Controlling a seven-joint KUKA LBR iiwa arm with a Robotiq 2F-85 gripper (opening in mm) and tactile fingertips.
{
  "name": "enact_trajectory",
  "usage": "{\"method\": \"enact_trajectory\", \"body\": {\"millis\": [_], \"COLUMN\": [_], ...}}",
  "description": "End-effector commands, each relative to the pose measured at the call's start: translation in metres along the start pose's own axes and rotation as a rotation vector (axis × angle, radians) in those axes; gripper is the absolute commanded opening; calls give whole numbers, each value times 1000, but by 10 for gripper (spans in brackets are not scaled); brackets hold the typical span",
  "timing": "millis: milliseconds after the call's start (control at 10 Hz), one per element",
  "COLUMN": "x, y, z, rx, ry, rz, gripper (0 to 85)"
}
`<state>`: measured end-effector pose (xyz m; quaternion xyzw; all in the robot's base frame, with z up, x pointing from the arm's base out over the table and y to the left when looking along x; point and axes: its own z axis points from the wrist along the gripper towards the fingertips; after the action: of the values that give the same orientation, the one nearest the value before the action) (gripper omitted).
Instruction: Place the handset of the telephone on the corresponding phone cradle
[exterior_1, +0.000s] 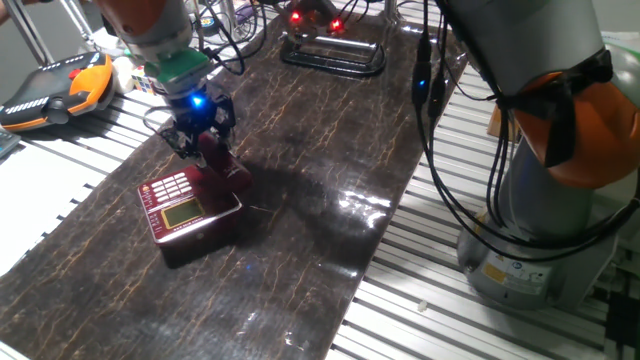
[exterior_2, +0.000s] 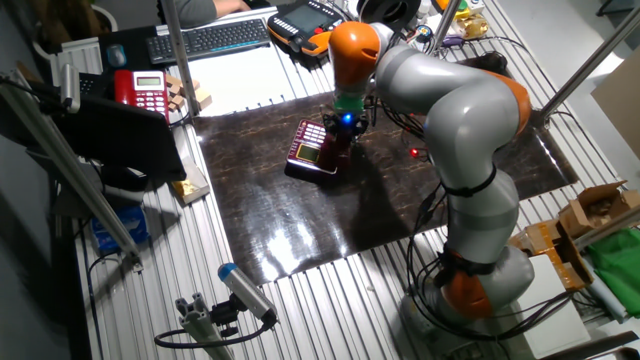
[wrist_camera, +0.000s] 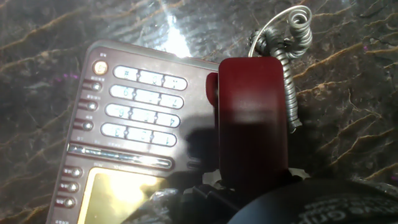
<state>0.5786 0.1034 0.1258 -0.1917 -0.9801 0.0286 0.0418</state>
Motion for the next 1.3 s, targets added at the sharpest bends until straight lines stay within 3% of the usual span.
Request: {"method": "enact_trajectory", "body": {"millis": [0,200,700,1200], "x": [0,-2,-3,-5], "y": [3,15,31,30], "z": [0,2,21,34], "rx": [-3,-2,-16,-24], "ry": [5,4,6,-1], "rz": [3,14,66,70], "gripper": [513,520,530,530]}}
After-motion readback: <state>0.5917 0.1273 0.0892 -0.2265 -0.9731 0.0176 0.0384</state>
